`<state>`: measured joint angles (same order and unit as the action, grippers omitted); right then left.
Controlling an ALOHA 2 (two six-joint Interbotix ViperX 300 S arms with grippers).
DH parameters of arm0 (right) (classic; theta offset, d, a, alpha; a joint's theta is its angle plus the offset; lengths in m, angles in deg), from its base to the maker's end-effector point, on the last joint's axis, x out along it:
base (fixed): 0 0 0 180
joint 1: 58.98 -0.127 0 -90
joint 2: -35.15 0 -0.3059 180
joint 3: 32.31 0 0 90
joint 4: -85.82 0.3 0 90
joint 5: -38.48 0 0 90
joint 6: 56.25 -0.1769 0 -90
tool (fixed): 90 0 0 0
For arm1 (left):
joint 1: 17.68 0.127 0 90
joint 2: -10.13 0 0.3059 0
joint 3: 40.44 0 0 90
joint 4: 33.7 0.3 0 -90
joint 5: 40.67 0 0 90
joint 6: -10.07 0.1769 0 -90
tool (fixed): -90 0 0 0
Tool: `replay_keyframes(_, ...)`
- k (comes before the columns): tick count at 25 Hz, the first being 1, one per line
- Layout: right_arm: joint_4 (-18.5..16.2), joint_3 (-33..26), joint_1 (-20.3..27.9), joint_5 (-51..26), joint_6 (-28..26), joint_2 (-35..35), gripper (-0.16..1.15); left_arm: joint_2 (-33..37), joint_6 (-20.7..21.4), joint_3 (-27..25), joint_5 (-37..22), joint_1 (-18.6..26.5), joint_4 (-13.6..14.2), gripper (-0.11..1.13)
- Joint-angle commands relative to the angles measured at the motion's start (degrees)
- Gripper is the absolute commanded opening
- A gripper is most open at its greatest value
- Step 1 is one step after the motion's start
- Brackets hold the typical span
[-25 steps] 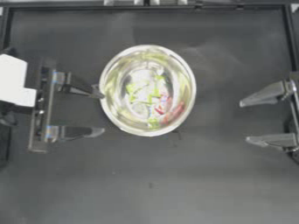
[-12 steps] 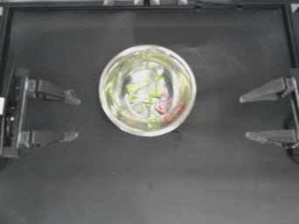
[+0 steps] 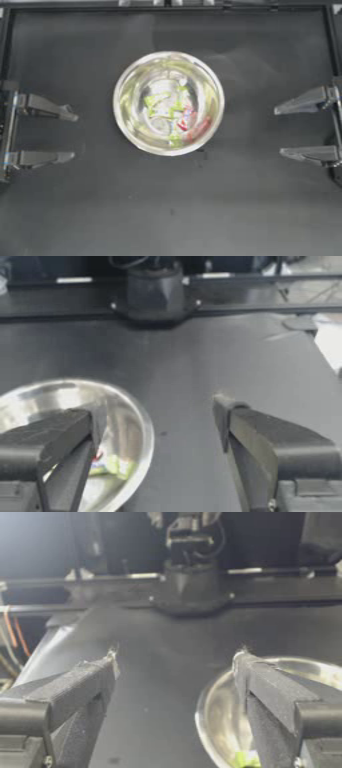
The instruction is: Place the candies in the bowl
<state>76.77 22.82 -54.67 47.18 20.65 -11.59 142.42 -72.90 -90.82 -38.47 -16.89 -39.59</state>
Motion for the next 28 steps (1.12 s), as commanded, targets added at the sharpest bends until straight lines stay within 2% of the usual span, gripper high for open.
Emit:
replay_keyframes(1,0.1,-1.6,0.2,0.2,0.1,-0.2,0.99,1.0,0.0,-0.3,1.0,0.0,-0.1,0.96)
replay_keyframes(14,-0.5,-1.8,0.3,0.2,0.2,-0.2,0.99,7.2,0.0,-3.9,1.4,0.0,-0.8,0.95)
replay_keyframes(28,-0.1,-0.3,1.1,-1.5,0.2,4.5,0.99,10.5,0.1,-4.0,-0.6,1.5,-0.8,0.95)
